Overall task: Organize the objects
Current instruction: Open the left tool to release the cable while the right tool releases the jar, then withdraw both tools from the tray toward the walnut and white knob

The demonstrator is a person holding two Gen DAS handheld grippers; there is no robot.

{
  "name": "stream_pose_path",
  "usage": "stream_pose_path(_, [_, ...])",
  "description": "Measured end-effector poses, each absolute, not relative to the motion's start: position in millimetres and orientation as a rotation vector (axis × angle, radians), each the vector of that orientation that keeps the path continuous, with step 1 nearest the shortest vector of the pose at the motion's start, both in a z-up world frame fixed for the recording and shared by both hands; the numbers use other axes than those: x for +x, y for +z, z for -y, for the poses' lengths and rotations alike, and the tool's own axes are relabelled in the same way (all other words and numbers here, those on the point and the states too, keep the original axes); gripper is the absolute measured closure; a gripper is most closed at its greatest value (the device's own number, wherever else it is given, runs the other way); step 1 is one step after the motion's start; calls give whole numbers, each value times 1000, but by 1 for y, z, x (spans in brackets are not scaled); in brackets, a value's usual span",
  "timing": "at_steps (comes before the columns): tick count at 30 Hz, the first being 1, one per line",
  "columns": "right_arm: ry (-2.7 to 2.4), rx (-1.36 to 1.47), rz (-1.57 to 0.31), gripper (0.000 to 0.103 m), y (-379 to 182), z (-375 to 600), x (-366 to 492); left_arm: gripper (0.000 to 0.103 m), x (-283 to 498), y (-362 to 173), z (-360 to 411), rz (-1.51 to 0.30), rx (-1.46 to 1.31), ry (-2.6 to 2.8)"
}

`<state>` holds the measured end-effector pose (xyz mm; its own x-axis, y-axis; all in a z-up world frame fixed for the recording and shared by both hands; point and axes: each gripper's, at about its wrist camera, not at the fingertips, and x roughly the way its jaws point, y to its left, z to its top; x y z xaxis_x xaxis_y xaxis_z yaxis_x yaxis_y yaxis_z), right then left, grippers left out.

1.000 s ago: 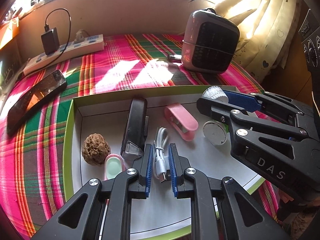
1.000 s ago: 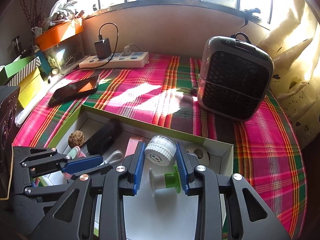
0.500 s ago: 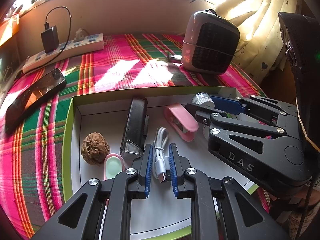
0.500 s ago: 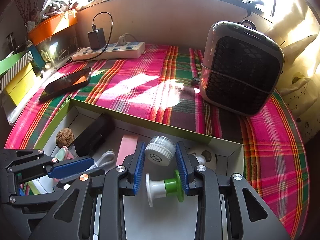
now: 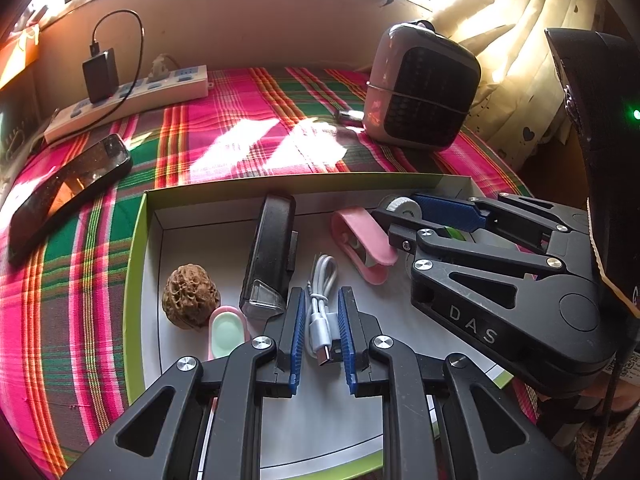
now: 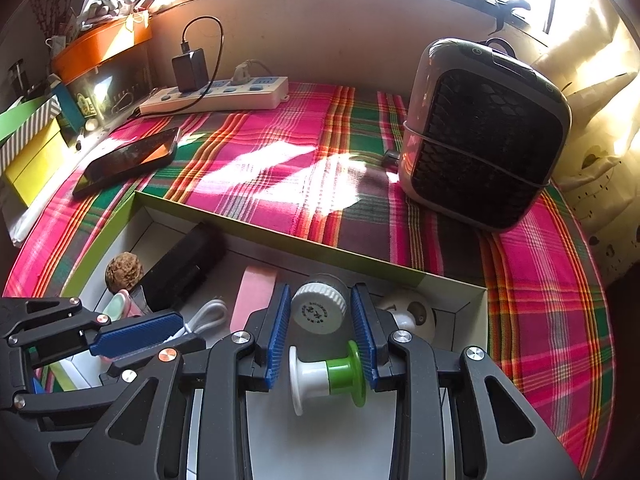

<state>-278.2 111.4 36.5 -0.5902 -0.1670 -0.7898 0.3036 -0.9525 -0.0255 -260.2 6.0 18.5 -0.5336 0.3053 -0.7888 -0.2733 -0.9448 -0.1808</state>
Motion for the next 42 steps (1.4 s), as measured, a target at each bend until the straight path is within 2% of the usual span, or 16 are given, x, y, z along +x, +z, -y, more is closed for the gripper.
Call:
stream_pose_path(6, [-2588,1258,-211,70,37,-113,-278,86,-260,18,-6,52,-1294,2493])
stream_pose_path(10, [-2598,1253,-197,64,39,-114,-276,82,-259,17,-6,47,-1294,2493])
stream_pose_path(15, [-2610,1241,-183,63,42,-116,-272,76,-256,18,-8,36,-1299,2499])
stream_pose_path(19, [-2615,1225,-168,57,46,-118,-267,74,-252,19,-9,14,-1304,2511])
stream_pose_path(42, [-2665,1131,-72,54,67,-139,-221,68,-211,35,-1,36,-1250,2594])
